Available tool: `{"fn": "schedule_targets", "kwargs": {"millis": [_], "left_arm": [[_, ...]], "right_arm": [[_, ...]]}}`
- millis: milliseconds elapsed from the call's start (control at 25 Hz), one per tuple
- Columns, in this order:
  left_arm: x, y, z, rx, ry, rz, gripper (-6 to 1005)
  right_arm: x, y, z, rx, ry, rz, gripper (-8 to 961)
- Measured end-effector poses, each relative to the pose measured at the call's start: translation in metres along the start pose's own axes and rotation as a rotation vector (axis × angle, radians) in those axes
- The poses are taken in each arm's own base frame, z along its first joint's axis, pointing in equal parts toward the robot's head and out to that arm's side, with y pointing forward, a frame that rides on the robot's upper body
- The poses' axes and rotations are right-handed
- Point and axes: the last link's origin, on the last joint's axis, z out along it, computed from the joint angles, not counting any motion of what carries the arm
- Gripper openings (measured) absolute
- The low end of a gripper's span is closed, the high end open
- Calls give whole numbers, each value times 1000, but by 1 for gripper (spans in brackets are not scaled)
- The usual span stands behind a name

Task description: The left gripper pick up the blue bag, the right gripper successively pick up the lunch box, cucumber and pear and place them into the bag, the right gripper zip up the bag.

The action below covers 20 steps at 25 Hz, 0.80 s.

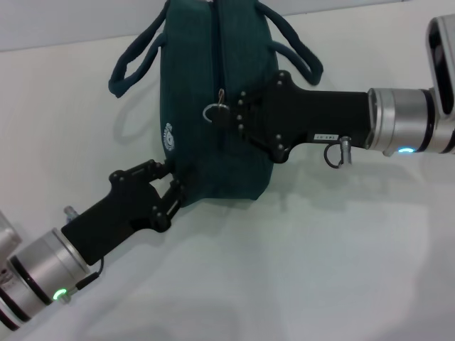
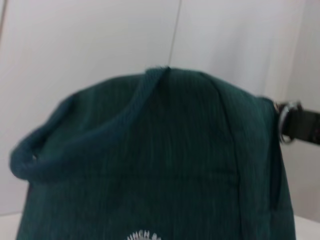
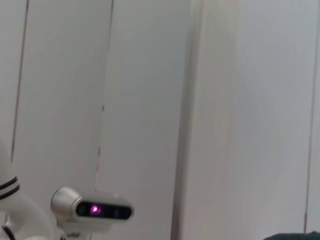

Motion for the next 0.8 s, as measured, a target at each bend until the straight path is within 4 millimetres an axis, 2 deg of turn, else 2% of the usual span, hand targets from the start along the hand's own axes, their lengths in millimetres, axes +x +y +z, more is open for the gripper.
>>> {"fn": "schedule_targets", "kwargs": {"millis": [360,800], "left_arm": [[-4,2,5,-32,-50,19,239],[-5,1,3,-22,-53,21,186]], "right_arm": [[-3,1,-7,59,-90,51,10],[3,6,-17,110,-117,102,10]]}}
